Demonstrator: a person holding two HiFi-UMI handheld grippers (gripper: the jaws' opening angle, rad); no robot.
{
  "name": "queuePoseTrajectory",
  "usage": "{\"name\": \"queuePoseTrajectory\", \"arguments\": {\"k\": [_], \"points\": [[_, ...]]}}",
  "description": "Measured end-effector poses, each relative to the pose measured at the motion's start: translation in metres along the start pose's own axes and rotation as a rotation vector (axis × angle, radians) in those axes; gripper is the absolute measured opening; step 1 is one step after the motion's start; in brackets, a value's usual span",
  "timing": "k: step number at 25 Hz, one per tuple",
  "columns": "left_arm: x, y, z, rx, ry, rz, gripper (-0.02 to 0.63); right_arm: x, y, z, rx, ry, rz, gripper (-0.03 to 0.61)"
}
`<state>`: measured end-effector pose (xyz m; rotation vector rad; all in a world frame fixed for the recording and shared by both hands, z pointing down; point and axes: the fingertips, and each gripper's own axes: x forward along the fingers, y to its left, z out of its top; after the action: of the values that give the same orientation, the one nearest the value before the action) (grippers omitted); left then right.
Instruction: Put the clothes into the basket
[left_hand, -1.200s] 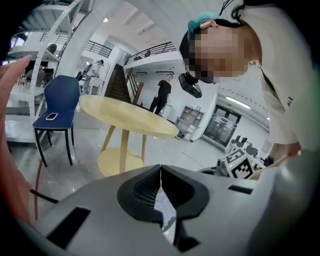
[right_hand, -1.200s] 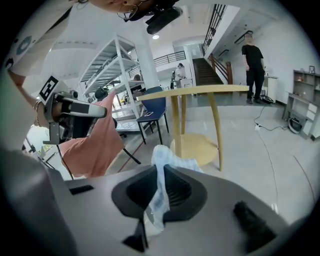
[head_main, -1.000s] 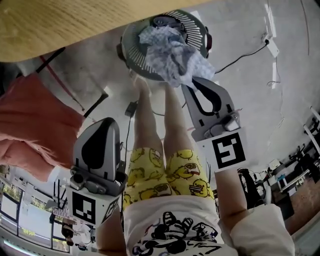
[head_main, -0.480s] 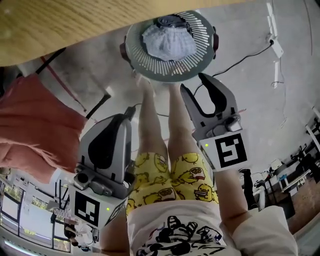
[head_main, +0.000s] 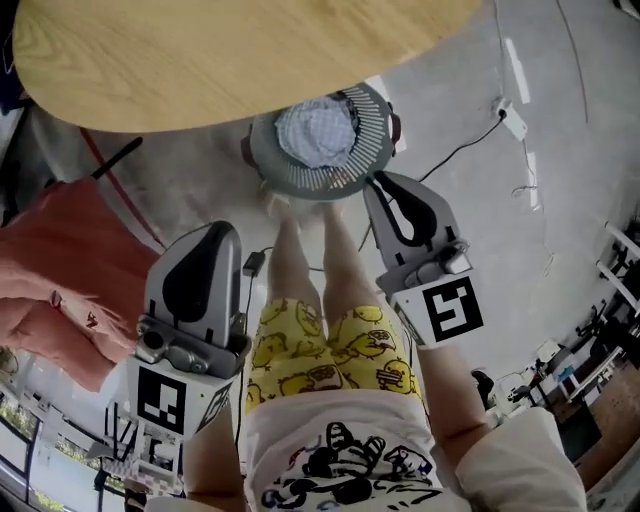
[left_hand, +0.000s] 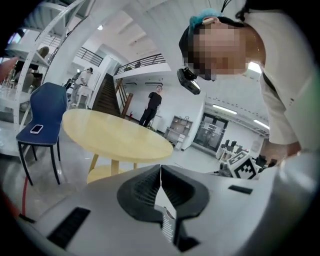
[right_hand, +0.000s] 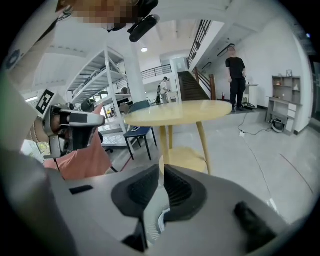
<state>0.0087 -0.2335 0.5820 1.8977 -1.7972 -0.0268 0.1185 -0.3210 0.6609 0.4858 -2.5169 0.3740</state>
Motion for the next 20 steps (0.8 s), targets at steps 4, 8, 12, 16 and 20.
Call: {"name": "queuePoseTrajectory", "arguments": {"k": [4, 8, 12, 16, 20], "points": [[-0.003, -0.014, 0.045, 0.077, -0.043, -0.019, 0.015, -0.026, 0.005, 0.055, -0.041, -0.087, -0.002, 0.041], [-0.011, -0.030, 0.086, 0.093, -0.097, -0.035, 0.015, -0.059, 0.014, 0.093, -0.060, -0.157, -0.003, 0.034], [-0.018, -0.041, 0.124, 0.136, -0.143, -0.039, 0.015, -0.080, 0.020, 0.125, -0.056, -0.214, 0.004, 0.031], [-0.024, -0.051, 0.155, 0.119, -0.173, -0.026, 0.015, -0.103, 0.022, 0.159, -0.070, -0.279, 0.022, 0.031], [-0.033, -0.069, 0.178, 0.151, -0.169, -0.013, 0.015, -0.131, 0.024, 0.191, -0.182, -0.321, 0.011, 0.031]]}}
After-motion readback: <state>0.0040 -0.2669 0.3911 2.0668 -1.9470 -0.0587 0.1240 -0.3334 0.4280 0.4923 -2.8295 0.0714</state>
